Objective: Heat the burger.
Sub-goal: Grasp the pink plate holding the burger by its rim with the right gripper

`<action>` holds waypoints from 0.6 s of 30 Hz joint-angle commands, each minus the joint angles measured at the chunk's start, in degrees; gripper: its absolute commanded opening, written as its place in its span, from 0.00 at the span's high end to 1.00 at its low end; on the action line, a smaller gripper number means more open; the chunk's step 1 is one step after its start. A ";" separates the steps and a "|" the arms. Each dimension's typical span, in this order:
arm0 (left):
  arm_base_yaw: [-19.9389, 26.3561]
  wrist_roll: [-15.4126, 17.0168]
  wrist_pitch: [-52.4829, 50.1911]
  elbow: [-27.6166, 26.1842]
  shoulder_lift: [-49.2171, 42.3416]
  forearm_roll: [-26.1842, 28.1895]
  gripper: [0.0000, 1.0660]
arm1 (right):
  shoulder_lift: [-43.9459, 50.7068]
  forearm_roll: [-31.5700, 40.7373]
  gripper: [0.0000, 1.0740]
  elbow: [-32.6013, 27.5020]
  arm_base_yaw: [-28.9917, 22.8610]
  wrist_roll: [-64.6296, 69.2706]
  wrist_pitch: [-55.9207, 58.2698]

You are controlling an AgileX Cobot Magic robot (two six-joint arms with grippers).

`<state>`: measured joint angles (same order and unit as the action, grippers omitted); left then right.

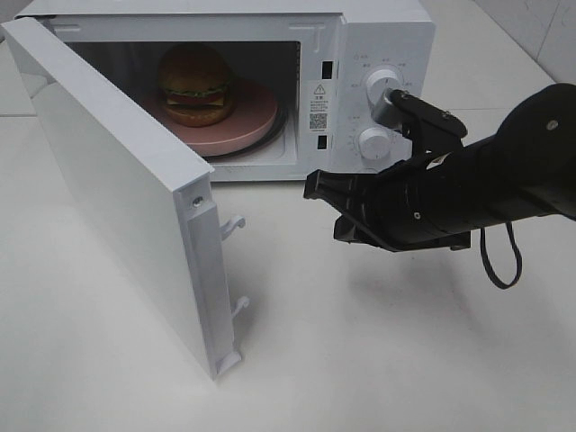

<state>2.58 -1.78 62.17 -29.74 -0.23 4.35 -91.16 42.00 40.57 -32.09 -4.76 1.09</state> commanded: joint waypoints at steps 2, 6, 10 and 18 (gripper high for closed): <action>-0.11 0.06 -0.74 0.11 -0.92 0.29 0.06 | 0.52 -6.19 0.98 2.46 0.40 -1.26 5.33; -0.11 0.06 -0.74 0.11 -0.92 0.29 0.06 | 0.52 -15.58 0.98 6.70 0.40 -1.20 13.35; -0.11 0.06 -0.74 0.11 -0.92 0.29 0.06 | 0.52 -23.78 0.97 10.26 0.40 -1.49 19.65; -0.11 0.06 -0.74 0.11 -0.92 0.29 0.06 | 0.52 -34.78 0.96 15.64 0.40 -15.76 32.43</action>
<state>2.58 -1.78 62.17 -29.74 -0.23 4.35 -91.16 9.34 55.12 -32.09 -15.99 30.54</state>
